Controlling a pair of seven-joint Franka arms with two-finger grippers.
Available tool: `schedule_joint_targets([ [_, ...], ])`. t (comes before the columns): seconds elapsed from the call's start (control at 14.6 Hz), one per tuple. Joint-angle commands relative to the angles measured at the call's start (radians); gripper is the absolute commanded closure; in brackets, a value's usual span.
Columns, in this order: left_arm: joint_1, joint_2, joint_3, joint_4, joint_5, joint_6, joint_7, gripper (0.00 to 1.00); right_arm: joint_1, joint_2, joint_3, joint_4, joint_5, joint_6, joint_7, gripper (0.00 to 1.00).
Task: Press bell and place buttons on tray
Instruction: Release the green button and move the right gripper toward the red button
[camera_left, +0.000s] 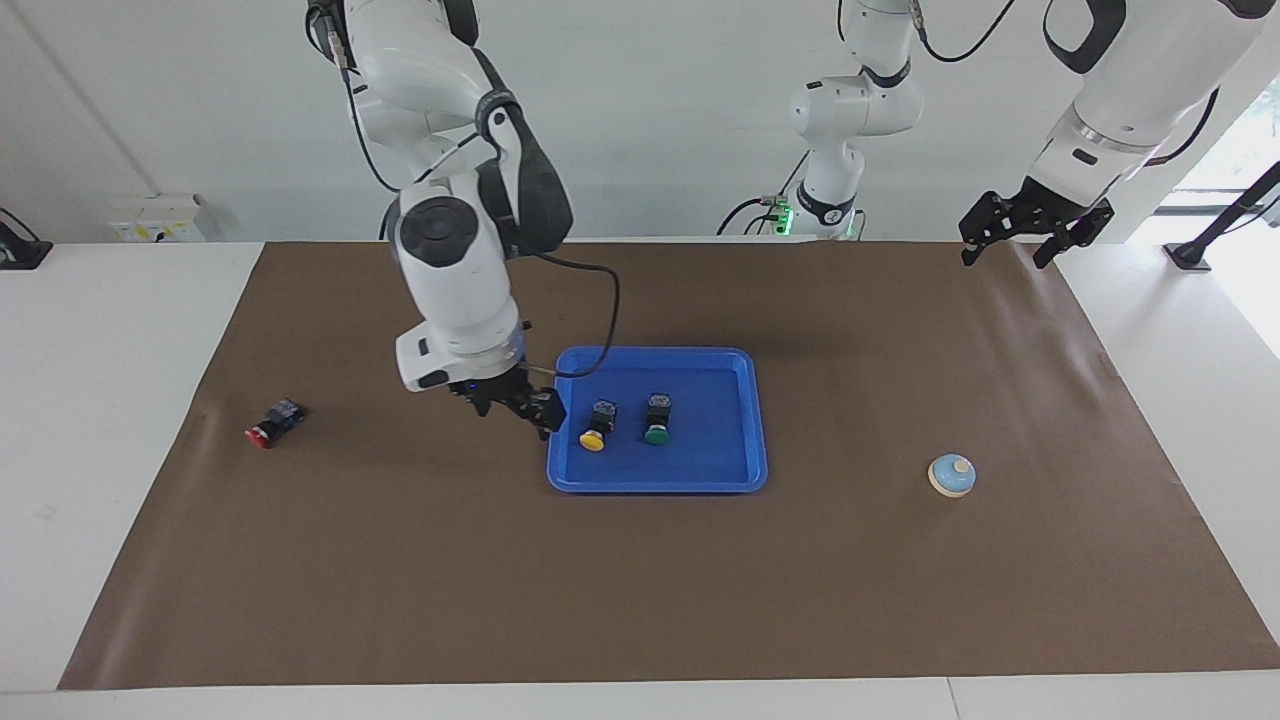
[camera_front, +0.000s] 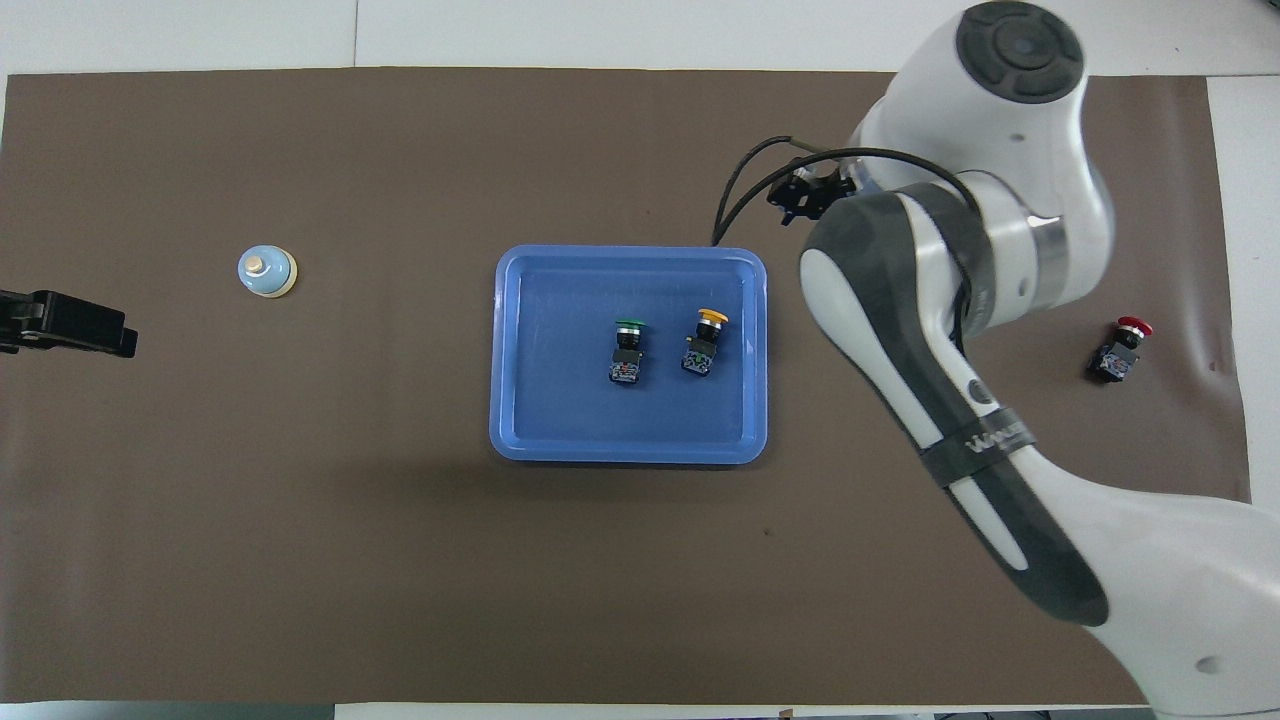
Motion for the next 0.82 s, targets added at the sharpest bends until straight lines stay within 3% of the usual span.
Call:
schedule_joint_targets([
  [0.0, 0.002, -0.013, 0.004, -0.005, -0.006, -0.007, 0.008, 0.0, -0.116, -0.018, 0.013, -0.024, -0.042, -0.03, -0.115, 0.0],
  [0.34, 0.002, -0.013, 0.004, -0.005, -0.006, -0.007, 0.008, 0.0, -0.267, -0.071, 0.011, -0.177, -0.125, 0.013, -0.272, 0.0],
  [0.76, 0.002, -0.013, 0.005, -0.005, -0.006, -0.007, 0.008, 0.0, -0.429, -0.174, 0.01, -0.522, -0.17, 0.338, -0.371, 0.0],
])
